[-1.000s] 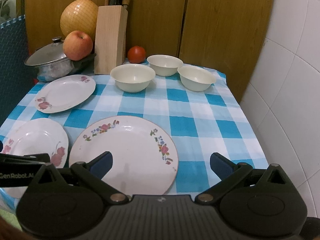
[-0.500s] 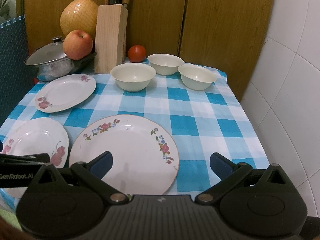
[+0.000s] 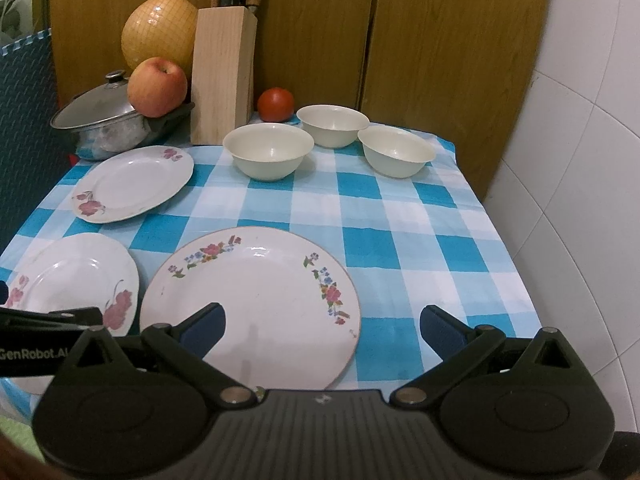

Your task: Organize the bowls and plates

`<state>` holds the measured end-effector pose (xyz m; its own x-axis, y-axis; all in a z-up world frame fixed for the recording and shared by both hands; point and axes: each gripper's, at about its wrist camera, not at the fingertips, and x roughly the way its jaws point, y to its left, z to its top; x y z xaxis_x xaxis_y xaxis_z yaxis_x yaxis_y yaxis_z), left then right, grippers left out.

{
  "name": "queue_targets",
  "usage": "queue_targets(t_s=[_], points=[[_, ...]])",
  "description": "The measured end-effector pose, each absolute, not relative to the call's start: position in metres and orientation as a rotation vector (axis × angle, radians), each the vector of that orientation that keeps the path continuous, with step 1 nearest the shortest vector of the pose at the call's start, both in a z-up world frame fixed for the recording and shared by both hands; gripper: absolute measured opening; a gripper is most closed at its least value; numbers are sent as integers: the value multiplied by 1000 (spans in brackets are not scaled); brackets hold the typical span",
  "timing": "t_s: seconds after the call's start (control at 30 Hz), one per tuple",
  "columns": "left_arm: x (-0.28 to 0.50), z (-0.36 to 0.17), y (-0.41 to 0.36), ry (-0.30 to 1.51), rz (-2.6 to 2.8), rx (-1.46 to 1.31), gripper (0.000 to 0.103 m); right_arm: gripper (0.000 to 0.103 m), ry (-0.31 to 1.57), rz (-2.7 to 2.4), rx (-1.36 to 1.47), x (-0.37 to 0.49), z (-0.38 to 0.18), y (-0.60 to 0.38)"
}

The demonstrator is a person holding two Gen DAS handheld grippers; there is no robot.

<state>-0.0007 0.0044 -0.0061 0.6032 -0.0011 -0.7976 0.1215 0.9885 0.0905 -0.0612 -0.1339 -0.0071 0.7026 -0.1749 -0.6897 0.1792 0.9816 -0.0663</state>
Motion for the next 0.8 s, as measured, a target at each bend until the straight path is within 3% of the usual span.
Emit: queue_targets(t_s=[0.8], points=[[7,8,25,891,-70,101,103,97,764,-196,22,-52,-7,-149]])
